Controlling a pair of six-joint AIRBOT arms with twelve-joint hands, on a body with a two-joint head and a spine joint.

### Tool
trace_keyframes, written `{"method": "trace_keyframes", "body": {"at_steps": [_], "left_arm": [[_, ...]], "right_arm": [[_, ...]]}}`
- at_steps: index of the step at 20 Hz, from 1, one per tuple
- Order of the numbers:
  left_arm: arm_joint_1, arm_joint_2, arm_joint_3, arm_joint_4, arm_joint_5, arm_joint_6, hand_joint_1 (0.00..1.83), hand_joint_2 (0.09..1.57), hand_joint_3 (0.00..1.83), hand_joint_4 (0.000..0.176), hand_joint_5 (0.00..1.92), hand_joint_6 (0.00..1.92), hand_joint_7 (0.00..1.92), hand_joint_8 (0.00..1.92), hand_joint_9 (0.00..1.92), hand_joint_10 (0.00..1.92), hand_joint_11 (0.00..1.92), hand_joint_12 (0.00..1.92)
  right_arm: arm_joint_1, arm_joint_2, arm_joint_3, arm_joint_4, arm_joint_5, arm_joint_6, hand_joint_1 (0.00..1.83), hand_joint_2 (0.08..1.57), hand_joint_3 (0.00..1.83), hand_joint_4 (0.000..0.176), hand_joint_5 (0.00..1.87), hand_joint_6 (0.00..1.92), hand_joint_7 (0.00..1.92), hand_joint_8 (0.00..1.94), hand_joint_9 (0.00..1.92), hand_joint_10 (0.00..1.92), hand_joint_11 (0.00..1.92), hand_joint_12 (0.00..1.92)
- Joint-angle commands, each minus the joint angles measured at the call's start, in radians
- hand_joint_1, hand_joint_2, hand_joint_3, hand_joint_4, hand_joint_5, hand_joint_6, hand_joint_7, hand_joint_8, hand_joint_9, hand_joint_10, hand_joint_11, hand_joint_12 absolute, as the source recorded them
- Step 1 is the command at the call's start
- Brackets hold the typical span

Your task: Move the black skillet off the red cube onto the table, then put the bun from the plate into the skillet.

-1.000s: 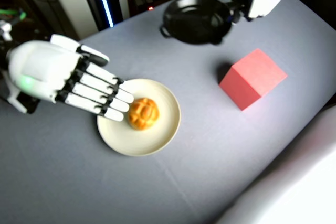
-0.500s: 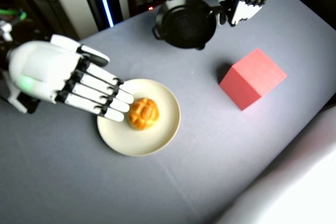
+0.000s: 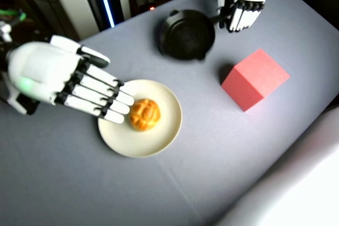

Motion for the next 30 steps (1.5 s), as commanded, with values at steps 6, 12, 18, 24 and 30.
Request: {"method": "trace_keyframes", "body": {"at_steps": [6,12,18,24,30], "left_arm": [[-0.002,0.035,-0.027,0.023,-0.120,0.003,0.84,1.31,0.00,0.150,0.61,1.53,0.40,1.45,0.41,1.54,0.34,1.78],[0.022,0.109,-0.084,0.069,-0.176,0.003,0.63,1.15,0.00,0.000,0.44,0.56,0.45,0.74,0.40,0.85,0.20,1.31],[0.043,0.158,-0.122,0.096,-0.222,0.002,0.67,0.90,0.00,0.032,0.41,0.05,0.48,0.05,0.51,0.13,0.11,1.17],[0.047,0.175,-0.134,0.103,-0.336,0.003,0.47,0.92,0.01,0.069,0.03,0.00,0.05,0.00,0.14,0.00,0.00,0.77],[0.065,0.198,-0.148,0.098,-0.365,0.008,0.47,0.86,0.00,0.124,0.00,0.00,0.00,0.00,0.00,0.00,0.00,0.23]], "right_arm": [[0.002,0.002,0.005,0.019,0.116,0.009,0.10,1.43,0.00,0.000,0.37,0.00,0.26,0.00,0.17,0.00,0.18,0.09],[0.003,0.003,0.008,0.019,0.116,0.009,0.16,1.41,0.00,0.010,0.35,0.00,0.23,0.00,0.16,0.00,0.16,0.11],[0.012,0.003,0.013,0.019,0.111,0.009,0.17,1.37,0.00,0.004,0.36,0.00,0.24,0.00,0.15,0.00,0.00,0.45],[0.138,-0.030,0.069,-0.051,-0.035,0.008,0.57,1.20,0.00,0.024,0.34,0.00,0.24,0.00,0.18,0.00,0.00,0.45],[0.351,-0.162,0.218,-0.179,-0.401,-0.008,1.01,1.00,0.00,0.052,0.38,0.01,0.30,0.01,0.28,0.01,0.09,0.47]]}}
